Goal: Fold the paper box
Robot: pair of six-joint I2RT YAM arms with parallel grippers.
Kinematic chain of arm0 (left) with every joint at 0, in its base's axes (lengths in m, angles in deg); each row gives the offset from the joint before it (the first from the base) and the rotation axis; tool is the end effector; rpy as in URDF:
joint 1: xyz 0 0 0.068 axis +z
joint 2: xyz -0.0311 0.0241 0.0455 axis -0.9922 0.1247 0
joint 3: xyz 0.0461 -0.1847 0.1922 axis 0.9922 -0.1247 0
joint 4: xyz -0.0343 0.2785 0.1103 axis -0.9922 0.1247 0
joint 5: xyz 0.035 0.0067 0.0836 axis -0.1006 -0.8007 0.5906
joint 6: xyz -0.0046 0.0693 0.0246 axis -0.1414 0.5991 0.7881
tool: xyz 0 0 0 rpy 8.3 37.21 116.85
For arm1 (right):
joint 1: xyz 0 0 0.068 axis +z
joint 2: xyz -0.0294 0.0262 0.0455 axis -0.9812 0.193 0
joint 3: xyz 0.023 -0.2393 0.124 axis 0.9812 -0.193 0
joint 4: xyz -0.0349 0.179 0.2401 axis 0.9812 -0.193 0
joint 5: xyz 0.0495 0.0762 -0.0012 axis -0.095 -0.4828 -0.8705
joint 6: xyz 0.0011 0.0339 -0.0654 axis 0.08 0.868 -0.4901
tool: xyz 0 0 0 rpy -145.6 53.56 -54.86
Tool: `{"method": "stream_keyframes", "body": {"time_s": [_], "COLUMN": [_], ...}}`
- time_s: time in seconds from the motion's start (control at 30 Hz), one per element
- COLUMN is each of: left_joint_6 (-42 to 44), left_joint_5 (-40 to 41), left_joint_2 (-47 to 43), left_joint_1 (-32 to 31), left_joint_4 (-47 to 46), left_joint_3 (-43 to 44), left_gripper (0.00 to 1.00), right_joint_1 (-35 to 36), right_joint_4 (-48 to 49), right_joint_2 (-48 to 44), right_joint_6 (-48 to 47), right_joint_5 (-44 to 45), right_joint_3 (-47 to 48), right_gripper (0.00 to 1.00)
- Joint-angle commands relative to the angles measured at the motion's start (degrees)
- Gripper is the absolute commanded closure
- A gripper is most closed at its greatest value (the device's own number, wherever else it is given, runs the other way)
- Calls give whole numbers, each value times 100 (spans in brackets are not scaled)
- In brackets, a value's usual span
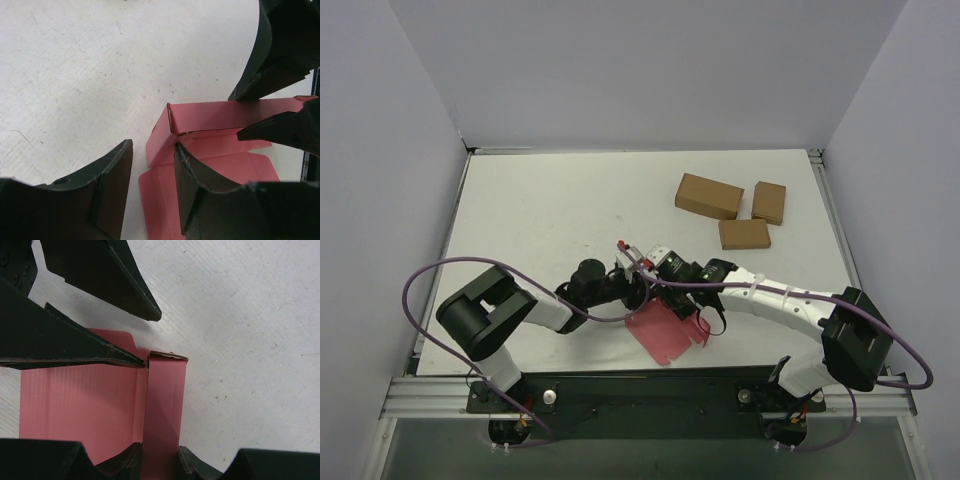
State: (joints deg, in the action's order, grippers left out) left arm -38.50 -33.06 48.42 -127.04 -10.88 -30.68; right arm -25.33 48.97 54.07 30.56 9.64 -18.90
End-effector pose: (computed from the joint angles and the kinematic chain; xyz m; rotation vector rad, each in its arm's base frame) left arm 0.2237 -0.2479 0.0948 0.7976 1.7535 -0.9966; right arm 0.2088 0.2745 0.1728 -1.0090 2.3199 0.3211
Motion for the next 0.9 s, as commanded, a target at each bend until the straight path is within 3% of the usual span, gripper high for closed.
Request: {"method": "stream_keyframes", "body": {"time_s": [0.0,0.27,0.5,0.77,0.87], "left_joint_6": [213,397,546,477,336], "left_joint_5": [-1,25,60,201,288], "left_joint_2": [187,320,557,575,487], "left_joint_1": [-193,-194,-246,-246,-246], "left_joint_4": [-1166,-1555,-2231,-2398,-2722], "left_joint_3": [-30,-101,-303,-417,-680], "left_gripper": [52,55,47,49,38], "right_joint_1": [8,-106,-247,-309,-335], "right_joint_4": [180,232,303,294,303], "right_joint_2": [-168,-274,-335,-300,-291], "right_joint_6": [-20,-20,-64,-47,-38], "right_joint_5": [-365,-725,-1086,-1113,-1122], "right_joint_3": [-37,-98,-177,-186,-195], "right_gripper": [83,83,83,83,83]}}
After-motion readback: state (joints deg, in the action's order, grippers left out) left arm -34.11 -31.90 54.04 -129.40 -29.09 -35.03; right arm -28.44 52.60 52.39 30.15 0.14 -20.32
